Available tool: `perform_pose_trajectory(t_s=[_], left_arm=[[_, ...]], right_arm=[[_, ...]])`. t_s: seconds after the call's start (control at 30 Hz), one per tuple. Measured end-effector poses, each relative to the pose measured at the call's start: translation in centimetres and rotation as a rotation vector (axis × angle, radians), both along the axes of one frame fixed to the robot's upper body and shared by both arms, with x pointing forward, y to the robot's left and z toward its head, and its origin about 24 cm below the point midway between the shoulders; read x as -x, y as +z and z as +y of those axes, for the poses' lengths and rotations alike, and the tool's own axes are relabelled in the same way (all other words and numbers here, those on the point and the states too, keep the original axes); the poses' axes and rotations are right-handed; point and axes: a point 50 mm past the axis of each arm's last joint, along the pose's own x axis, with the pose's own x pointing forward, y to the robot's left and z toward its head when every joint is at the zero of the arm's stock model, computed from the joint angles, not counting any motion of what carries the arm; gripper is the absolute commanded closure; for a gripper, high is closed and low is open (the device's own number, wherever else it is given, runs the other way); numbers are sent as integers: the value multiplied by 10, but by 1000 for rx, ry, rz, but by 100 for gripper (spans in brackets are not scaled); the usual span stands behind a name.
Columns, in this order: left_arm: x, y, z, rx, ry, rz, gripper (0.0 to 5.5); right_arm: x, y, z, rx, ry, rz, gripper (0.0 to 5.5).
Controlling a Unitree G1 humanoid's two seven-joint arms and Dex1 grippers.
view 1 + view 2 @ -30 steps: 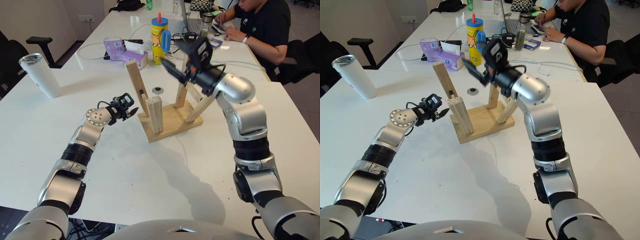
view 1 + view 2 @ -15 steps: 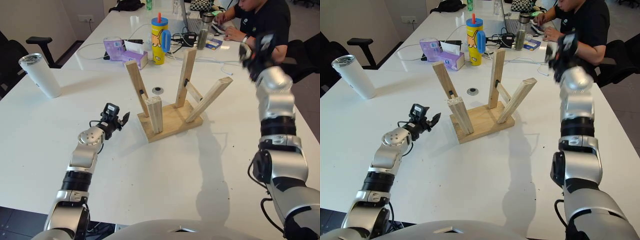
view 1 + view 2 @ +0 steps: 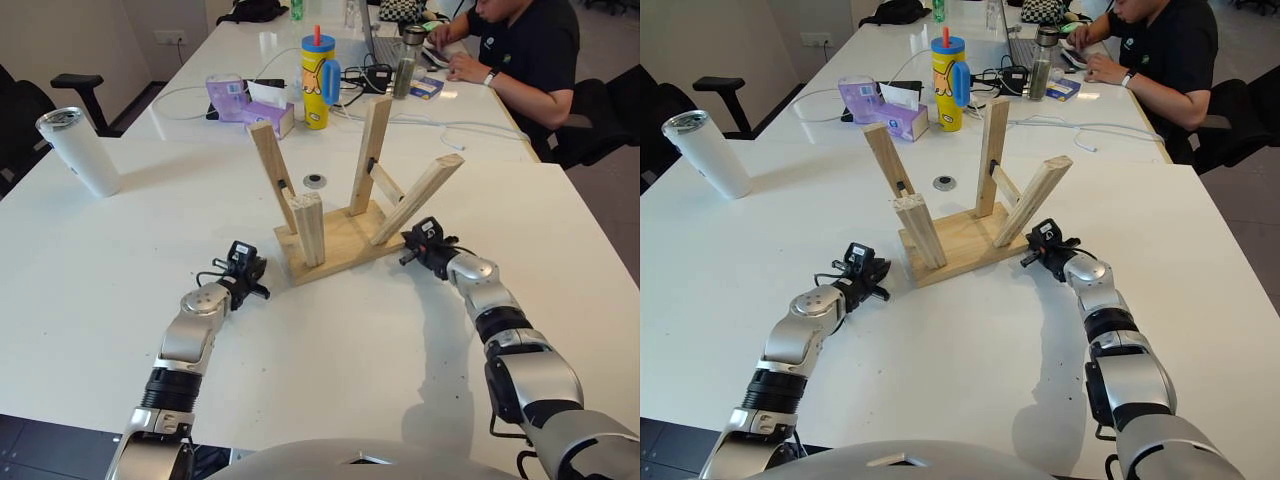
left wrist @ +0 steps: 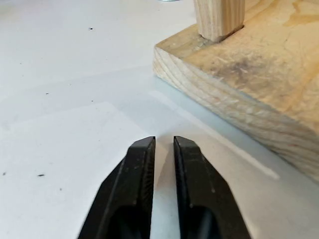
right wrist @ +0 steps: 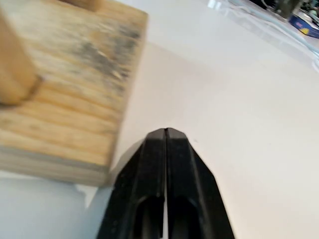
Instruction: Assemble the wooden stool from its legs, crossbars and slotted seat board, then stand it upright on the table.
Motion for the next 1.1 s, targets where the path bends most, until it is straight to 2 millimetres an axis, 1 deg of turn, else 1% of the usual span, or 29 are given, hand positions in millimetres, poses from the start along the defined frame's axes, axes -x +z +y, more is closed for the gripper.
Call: perform_pose_trajectory(t_s=[0.07,0.17,0.27,0.33,0.47,0.57,0.7,0.73,0.77,0.93,1.0,1.1], left_arm=[[2,0,0,0,2,7,525],[2,0,6,-10,28,10,525],[2,1,11,-16,37,7,525],[1,0,13,-12,28,0,525],[-3,-1,13,-1,4,-9,525],[-4,0,13,2,-4,-16,525],[-5,12,8,17,-13,-66,525],[-5,23,3,43,-30,-108,525],[-6,28,-1,54,-28,-128,525],[-6,47,-2,62,-26,-175,525],[-6,48,-2,61,-24,-175,525],[-6,42,2,61,-7,-151,525]], right_arm=[[9,-2,9,-30,115,20,550],[18,-2,17,-49,178,32,550],[22,-1,20,-57,177,41,550],[22,0,22,-56,141,37,550],[25,0,24,-61,96,33,550],[31,0,25,-67,82,34,550],[39,2,27,-74,78,49,550],[42,6,30,-83,86,44,550],[42,9,34,-99,91,38,550],[39,30,37,-94,102,-11,550],[38,33,37,-87,101,-17,550],[36,32,36,-72,96,-12,550]])
